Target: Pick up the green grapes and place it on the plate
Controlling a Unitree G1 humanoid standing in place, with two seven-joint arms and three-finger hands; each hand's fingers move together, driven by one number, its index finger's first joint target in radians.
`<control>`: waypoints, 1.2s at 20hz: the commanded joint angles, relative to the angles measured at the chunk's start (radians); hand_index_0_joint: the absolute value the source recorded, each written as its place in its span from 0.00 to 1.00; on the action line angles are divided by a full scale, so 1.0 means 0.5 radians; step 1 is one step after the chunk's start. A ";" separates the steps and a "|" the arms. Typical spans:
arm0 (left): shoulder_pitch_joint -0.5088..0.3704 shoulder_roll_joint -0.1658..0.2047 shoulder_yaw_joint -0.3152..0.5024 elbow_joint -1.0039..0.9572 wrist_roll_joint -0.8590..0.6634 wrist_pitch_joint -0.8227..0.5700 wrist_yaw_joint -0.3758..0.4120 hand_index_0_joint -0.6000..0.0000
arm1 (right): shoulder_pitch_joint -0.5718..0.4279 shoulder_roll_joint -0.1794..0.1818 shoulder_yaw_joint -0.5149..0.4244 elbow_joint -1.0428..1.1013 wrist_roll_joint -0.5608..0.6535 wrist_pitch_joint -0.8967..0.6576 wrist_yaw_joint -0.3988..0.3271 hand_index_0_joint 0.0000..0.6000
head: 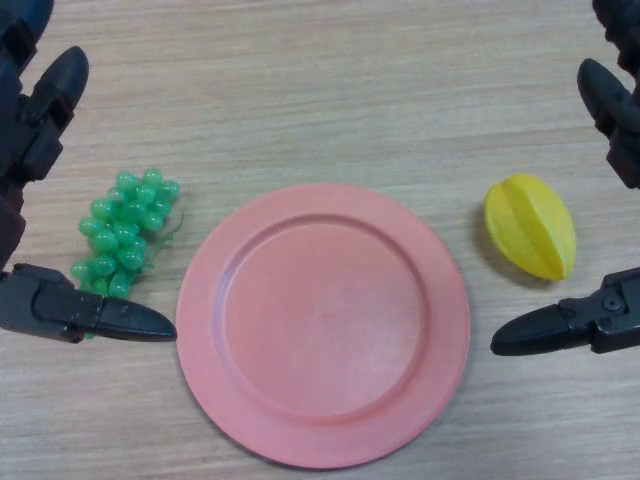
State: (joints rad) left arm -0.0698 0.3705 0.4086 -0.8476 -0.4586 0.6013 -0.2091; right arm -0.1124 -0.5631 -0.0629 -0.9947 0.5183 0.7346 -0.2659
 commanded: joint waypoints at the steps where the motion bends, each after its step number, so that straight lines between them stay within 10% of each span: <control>1: -0.049 0.072 0.095 -0.084 -0.030 -0.204 0.039 1.00 | -0.057 -0.076 -0.130 -0.105 -0.011 -0.300 -0.063 0.00; 10: -0.036 0.082 0.149 -0.006 0.011 -0.316 0.016 1.00 | -0.060 -0.050 -0.116 -0.105 -0.019 -0.298 -0.054 0.00; 17: -0.239 0.273 0.074 0.772 0.643 -0.925 -0.017 1.00 | -0.010 -0.025 -0.076 -0.105 -0.079 -0.360 -0.048 0.00; 24: -0.476 0.484 -0.135 1.613 1.532 -1.468 0.070 1.00 | -0.010 -0.169 -0.077 -0.105 0.032 -0.404 -0.156 0.00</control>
State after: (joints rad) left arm -0.2699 0.5449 0.2555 0.0258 0.3264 -0.0312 -0.2334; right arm -0.0944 -0.6148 -0.0270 -0.9968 0.5400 0.6974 -0.3204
